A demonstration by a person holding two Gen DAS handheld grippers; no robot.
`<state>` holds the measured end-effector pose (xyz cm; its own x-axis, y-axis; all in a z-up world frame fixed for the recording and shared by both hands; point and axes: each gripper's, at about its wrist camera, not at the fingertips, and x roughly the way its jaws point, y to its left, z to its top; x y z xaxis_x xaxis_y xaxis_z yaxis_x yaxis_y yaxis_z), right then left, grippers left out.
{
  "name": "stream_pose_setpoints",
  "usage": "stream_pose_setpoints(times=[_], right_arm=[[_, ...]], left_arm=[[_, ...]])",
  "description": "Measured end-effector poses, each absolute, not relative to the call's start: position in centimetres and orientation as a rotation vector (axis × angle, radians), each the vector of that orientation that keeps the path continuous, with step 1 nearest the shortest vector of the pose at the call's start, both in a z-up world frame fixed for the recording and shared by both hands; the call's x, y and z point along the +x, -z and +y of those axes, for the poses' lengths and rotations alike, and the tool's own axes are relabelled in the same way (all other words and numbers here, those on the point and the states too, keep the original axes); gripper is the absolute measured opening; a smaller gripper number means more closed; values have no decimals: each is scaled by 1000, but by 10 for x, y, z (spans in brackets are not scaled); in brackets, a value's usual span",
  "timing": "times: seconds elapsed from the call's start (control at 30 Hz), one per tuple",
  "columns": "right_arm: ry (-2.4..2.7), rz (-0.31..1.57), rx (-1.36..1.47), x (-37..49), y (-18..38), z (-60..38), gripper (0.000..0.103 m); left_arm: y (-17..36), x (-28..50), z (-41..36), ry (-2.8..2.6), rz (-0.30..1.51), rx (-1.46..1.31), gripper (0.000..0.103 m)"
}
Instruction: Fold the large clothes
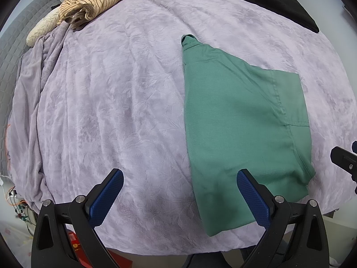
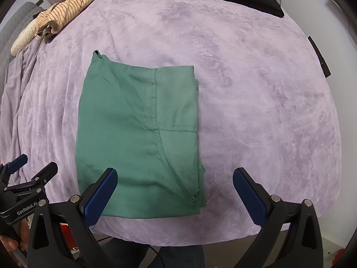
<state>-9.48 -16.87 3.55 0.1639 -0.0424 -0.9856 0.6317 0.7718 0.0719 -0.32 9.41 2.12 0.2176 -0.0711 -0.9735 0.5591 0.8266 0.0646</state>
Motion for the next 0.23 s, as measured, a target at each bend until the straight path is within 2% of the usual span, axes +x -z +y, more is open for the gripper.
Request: stream_pose_setpoints(times=[0.23], right_arm=[[516, 1331, 540, -95, -35, -168, 103]], left_arm=[[-22, -3, 93, 466, 1287, 452, 102]])
